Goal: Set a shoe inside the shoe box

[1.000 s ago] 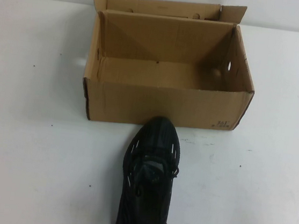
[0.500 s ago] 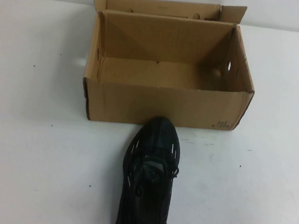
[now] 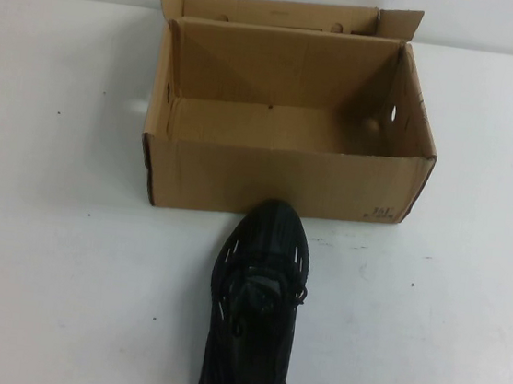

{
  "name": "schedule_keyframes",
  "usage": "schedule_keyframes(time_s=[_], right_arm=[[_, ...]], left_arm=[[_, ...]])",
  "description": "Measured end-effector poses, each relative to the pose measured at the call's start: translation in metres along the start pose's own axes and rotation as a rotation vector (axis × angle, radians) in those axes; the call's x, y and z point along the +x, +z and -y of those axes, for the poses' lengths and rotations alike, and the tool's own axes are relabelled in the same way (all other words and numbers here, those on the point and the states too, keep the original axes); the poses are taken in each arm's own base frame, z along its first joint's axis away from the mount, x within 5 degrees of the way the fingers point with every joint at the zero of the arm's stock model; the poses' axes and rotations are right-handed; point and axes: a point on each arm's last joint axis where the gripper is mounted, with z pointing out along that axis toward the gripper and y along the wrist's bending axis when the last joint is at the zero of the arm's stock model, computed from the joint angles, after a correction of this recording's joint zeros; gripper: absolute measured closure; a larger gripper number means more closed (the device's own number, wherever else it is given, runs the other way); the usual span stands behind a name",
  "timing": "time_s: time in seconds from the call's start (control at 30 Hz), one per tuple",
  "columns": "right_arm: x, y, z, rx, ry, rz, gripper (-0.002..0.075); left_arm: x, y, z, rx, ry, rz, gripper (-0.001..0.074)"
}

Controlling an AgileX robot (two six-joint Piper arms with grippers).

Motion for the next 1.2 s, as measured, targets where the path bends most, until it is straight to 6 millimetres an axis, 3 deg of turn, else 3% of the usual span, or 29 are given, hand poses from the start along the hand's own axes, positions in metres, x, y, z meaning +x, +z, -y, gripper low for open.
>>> schedule_keyframes(time_s=[0.13, 0.33, 0.47, 0.6, 0.77, 0.93, 1.2], right_arm=[[-0.040, 0.031, -0.018, -0.053, 0.112, 0.043, 0.0743], [-0.096, 0.072, -0.045, -0.082, 0.236, -0.092, 0.0743], [-0.107, 0.104, -0.057, -0.053, 0.259, -0.266, 0.0743], [-0.083, 0.130, -0.059, 0.018, 0.241, -0.544, 0.0743], [-0.031, 0.143, -0.052, 0.095, 0.178, -0.886, 0.0743], [0.008, 0.145, -0.047, 0.070, 0.058, -1.119, 0.0743], [0.042, 0.131, -0.063, -0.085, 0.207, -1.360, 0.0743]], left_arm=[[-0.028, 0.023, 0.009, 0.029, -0.006, 0.063, 0.0738], [-0.085, 0.060, 0.031, 0.072, 0.061, 0.072, 0.0738], [-0.113, 0.078, 0.039, 0.057, 0.064, 0.030, 0.0738], [-0.111, 0.099, 0.035, -0.033, 0.048, -0.173, 0.0738], [-0.069, 0.111, 0.016, -0.214, 0.043, -0.591, 0.0738], [-0.030, 0.094, -0.001, -0.392, 0.062, -1.024, 0.0738], [-0.012, 0.068, -0.002, -0.506, -0.015, -1.356, 0.0738]])
